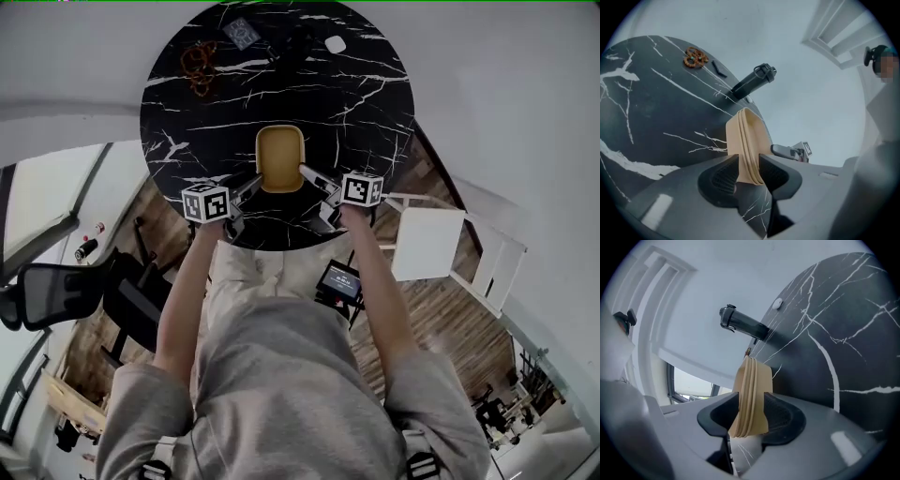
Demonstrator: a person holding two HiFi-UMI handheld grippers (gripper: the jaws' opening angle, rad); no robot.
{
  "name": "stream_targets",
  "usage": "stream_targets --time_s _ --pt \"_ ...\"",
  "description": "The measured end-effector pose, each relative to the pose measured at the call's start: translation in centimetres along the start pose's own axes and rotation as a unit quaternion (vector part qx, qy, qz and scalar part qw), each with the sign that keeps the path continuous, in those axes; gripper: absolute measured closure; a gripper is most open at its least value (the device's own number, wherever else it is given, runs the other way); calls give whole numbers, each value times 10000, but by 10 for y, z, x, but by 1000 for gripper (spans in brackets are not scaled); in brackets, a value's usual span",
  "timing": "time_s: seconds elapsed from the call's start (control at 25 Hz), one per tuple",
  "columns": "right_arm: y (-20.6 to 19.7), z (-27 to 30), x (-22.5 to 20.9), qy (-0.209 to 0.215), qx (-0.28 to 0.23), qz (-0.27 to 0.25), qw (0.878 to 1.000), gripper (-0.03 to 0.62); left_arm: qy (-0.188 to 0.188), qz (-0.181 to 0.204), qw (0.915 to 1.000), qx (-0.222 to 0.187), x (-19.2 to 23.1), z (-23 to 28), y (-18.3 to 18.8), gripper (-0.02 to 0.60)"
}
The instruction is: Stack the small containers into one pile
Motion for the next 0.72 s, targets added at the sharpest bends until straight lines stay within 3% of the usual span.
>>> stream_targets --time_s 0.16,0.4,0.72 --pt "2 1 1 189 -101 167 9996 477 -171 -276 9995 -11 4 6 0 473" --pt "6 0 13 13 49 -197 9998 497 -100 -212 9996 -130 -3 1 2 508" --pt "-17 0 27 -264 770 -853 9930 497 206 -112 9994 -250 -17 -17 -21 525"
Point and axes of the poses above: the fingertips, and each gripper's own axes: z forward along the fingers, x to its left, y out of its top, the point moved 8 cm from there along -z, backward along the fingers, and after that the axes turned 8 degrees about x, right-handed, at the moved point
